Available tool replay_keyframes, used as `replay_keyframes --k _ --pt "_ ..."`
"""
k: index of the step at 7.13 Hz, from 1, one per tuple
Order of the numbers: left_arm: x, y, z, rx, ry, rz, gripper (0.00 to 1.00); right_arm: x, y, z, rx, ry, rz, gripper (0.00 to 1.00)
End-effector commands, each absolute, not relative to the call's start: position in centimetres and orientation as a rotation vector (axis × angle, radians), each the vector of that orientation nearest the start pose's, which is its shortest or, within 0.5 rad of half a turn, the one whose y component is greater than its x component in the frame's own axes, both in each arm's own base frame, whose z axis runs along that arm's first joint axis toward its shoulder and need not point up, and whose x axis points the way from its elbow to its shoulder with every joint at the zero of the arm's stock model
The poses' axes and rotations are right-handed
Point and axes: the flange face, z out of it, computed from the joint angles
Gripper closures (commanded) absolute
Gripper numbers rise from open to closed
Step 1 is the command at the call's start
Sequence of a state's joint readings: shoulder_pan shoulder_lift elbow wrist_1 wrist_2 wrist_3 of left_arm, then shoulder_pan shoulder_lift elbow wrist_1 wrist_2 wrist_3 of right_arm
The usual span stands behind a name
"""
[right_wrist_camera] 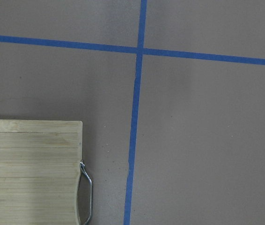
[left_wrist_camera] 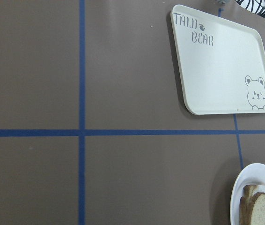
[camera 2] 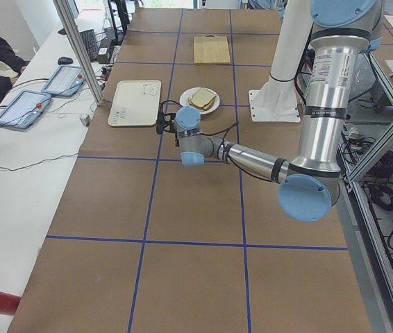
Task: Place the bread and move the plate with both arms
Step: 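Reach the left gripper toward the plate rim nearest it and grip it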
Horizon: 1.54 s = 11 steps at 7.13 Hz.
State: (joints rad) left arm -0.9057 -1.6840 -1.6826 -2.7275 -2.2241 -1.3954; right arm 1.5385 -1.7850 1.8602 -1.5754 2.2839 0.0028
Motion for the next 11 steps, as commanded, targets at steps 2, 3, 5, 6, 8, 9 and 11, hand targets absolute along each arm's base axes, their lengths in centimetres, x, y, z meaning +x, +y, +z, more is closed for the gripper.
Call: replay_keyframes --k 2,3,5,6,8,9,11 --pt "32.1 -44.1 41.0 0.218 1.427 -0.170 0.02 5.5 -40.9 61.3 0.059 -0.716 -0.049 0.00" --pt "34.3 -43.5 40.2 0.212 1.438 -0.193 0.07 5.5 -40.9 61.3 0.059 -0.717 -0.049 0.00" --pt "41.5 -42.1 38.4 0.197 1.508 -0.224 0.16 5.5 -40.9 61.3 0.059 -0.718 -0.047 0.00" --pt "44.7 -41.6 37.2 0.180 1.558 -0.249 0.27 5.5 -40.9 61.3 0.059 -0.718 -0.047 0.00" --pt "49.0 -39.6 34.7 0.154 1.602 -0.267 0.40 5.5 -40.9 61.2 0.060 -0.718 -0.048 0.00" --pt "49.1 -39.5 34.8 0.154 1.601 -0.268 0.45 5.5 -40.9 61.3 0.059 -0.718 -0.047 0.00" --pt "49.7 -39.6 36.0 0.145 1.578 -0.272 0.47 5.5 -41.0 61.1 0.062 -0.718 -0.048 0.00"
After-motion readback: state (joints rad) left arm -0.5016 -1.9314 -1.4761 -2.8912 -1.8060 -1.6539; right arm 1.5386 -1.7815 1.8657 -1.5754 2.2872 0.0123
